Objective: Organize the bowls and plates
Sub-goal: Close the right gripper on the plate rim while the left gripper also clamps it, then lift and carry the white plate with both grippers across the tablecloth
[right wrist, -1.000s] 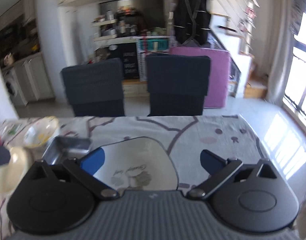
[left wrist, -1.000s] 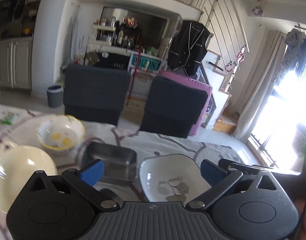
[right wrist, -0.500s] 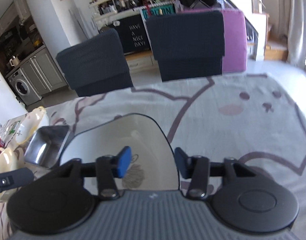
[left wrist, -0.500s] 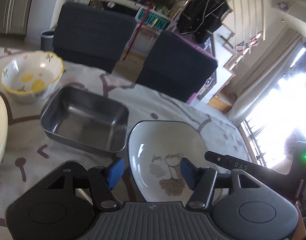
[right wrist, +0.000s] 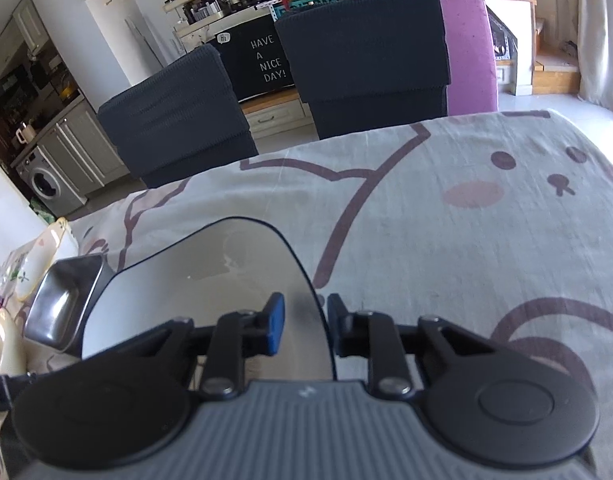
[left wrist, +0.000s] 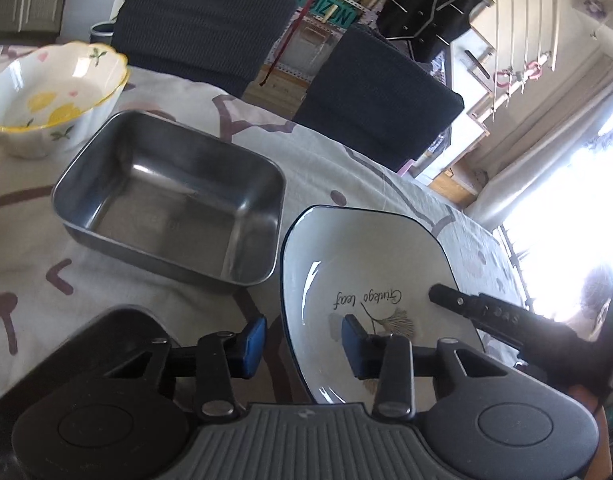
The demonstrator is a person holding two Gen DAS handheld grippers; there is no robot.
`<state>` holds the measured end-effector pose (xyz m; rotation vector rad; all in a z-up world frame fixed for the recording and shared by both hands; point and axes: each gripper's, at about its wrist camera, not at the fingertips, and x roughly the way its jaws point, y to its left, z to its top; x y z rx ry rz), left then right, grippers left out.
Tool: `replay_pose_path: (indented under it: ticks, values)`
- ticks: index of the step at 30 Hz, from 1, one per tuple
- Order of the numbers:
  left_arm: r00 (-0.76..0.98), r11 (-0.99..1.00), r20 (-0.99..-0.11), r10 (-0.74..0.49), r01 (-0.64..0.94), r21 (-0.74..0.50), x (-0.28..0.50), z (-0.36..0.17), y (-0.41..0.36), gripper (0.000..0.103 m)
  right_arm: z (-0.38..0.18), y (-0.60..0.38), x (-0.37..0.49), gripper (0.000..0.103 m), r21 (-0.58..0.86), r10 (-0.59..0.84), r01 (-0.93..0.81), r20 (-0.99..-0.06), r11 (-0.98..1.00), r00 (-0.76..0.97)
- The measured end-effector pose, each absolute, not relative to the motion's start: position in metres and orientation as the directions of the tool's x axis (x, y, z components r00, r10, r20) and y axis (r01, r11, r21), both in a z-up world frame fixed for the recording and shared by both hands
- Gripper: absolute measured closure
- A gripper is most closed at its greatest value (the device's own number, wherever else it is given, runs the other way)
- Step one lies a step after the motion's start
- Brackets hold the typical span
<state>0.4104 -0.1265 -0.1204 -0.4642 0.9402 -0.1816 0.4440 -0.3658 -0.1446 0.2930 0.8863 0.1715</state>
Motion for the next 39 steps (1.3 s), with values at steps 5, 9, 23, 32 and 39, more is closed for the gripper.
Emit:
replay_pose_path:
  ticks: [5, 9, 23, 32, 39]
  values:
    - [0.571, 0.889, -0.739, -0.358, -0.035, -0.457, 0.416, -0.123, -0.128, 0.07, -0.158, -0.377, 0.446, 0.078, 0.411, 0.323, -0.008, -0.704, 0.912, 0.633]
    - [0.574, 0.905, -0.746, -0.338, -0.018, -0.424, 0.421, -0.124, -0.129, 0.076, -0.153, -0.372, 0.442, 0.08, 0.357, 0.31, -0.045, -0.736, 0.933, 0.601]
    - [0.524, 0.923, -0.783, -0.336, 0.016, -0.385, 0.433, -0.133, -0.126, 0.094, -0.161, -0.381, 0.437, 0.083, 0.4, 0.382, -0.096, -0.734, 0.911, 0.562]
    - [0.513, 0.888, -0.768, -0.384, -0.024, -0.46, 0.448, -0.14, -0.115, 0.096, -0.158, -0.378, 0.43, 0.084, 0.4, 0.36, -0.058, -0.742, 0.915, 0.566]
    - [0.552, 0.909, -0.753, -0.358, 0.022, -0.415, 0.436, -0.124, -0.12, 0.094, -0.148, -0.369, 0.418, 0.084, 0.367, 0.328, -0.06, -0.73, 0.928, 0.6]
